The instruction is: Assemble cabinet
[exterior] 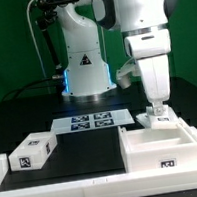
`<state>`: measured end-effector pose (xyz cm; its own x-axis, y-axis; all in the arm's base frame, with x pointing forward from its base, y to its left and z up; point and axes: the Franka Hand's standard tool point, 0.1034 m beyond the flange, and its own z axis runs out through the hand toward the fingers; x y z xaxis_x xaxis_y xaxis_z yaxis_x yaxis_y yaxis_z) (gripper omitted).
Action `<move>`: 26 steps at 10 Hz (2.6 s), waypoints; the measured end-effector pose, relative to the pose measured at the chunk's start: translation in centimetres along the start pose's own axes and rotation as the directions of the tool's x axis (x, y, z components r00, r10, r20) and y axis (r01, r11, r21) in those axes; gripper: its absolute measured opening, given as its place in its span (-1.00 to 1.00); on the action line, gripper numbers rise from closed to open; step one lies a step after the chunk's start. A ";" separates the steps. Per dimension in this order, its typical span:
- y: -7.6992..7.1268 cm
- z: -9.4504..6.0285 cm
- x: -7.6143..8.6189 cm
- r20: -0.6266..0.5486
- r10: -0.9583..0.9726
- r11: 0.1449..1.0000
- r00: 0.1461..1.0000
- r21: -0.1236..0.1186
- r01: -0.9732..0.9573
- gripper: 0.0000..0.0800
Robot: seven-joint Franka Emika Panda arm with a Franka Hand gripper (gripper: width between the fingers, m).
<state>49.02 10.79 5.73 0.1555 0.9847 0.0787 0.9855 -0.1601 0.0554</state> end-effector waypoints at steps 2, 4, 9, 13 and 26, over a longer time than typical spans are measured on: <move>0.8 0.2 0.2 0.000 0.003 1.000 1.000 0.005 -0.003 -0.82; 1.6 0.3 0.4 -0.002 -0.010 1.000 1.000 0.004 0.010 -0.82; 1.6 0.3 0.4 -0.002 -0.009 1.000 1.000 0.006 0.009 -0.82; 5.2 0.3 0.5 -0.004 -0.002 1.000 1.000 0.007 0.002 -0.82; 8.6 0.5 0.3 0.003 0.022 0.999 1.000 0.029 -0.022 -0.09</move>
Offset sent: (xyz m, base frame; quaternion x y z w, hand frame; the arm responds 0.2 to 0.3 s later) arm 0.0270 0.0182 -0.0127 0.0270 0.0235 -0.0704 0.9969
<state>57.60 9.74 5.78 0.1774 0.9811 0.0771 0.9834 -0.1798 0.0251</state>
